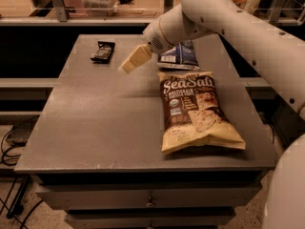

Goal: Pick rxbar chocolate

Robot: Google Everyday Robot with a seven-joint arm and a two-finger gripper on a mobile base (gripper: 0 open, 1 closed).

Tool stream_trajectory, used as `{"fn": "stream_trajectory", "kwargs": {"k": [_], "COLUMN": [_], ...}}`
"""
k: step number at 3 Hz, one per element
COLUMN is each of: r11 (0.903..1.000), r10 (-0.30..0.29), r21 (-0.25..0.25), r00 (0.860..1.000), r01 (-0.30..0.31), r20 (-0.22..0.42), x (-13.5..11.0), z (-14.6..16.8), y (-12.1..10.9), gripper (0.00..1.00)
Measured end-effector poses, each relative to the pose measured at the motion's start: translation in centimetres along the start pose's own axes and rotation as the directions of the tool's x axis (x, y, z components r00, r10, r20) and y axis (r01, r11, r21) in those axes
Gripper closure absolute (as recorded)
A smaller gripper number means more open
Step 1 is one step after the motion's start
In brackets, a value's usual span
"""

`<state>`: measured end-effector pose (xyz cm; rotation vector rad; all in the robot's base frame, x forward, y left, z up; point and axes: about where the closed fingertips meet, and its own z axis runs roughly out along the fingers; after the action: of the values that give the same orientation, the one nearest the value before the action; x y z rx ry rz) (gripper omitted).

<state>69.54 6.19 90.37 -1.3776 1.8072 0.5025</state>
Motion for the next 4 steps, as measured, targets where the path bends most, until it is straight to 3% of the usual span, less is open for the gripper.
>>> {"fn": "stream_trajectory", "kwargs": {"k": [2,4], "r11": [0.9997,0.9992], "r10": [0.022,-0.007], "r21": [0.004,-0.039], "r00": [1.0,1.0], "r01": [-0.022,0.007], "r20": [-0.011,0.004], "x": [0.1,-2.2], "z": [0.6,6.7], "y": [0.0,-1.7], "gripper": [0.0,0.0]}}
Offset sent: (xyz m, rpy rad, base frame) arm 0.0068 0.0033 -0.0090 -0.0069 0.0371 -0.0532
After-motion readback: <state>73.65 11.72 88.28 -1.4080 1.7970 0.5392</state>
